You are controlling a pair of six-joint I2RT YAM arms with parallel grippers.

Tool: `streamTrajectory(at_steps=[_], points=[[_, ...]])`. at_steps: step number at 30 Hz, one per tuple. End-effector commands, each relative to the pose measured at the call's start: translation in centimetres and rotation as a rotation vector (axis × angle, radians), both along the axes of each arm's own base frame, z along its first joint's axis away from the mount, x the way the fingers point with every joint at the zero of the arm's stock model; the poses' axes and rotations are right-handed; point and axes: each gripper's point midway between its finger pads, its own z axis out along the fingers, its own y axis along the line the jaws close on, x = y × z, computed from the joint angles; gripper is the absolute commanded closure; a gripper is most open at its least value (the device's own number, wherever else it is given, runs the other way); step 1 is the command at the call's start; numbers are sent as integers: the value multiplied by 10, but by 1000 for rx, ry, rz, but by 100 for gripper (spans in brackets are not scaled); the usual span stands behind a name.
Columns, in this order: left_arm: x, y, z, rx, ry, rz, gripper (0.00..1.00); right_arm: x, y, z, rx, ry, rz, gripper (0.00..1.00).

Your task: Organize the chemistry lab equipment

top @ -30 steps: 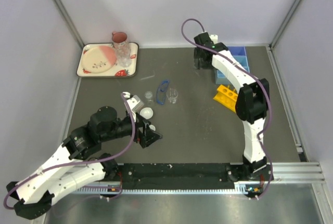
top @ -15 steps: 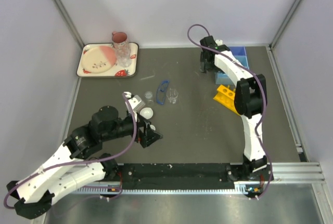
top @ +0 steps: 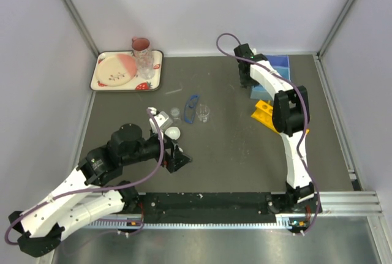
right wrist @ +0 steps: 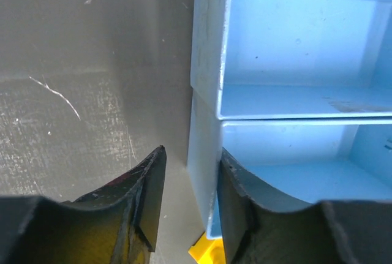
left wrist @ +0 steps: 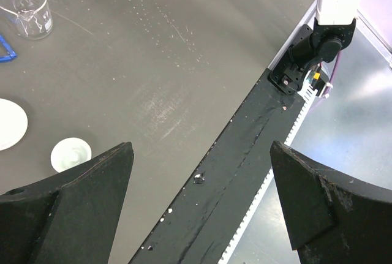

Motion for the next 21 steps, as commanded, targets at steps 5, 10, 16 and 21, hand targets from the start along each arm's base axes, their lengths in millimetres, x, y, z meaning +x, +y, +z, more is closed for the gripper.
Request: streamTrajectory(at_steps=[5, 10, 16, 21], points=[[2, 0, 19, -34, -30, 7, 1, 18, 1, 12, -12, -46, 48, 98], [0, 3, 20, -38, -26, 16, 1, 17, 7, 9, 10, -36, 72, 100], [-2, 6, 23, -49, -23, 26, 1, 11, 38, 8, 76, -24, 197, 100], [2, 7, 21, -42, -25, 45, 1, -6, 75, 19, 107, -14, 361, 100]])
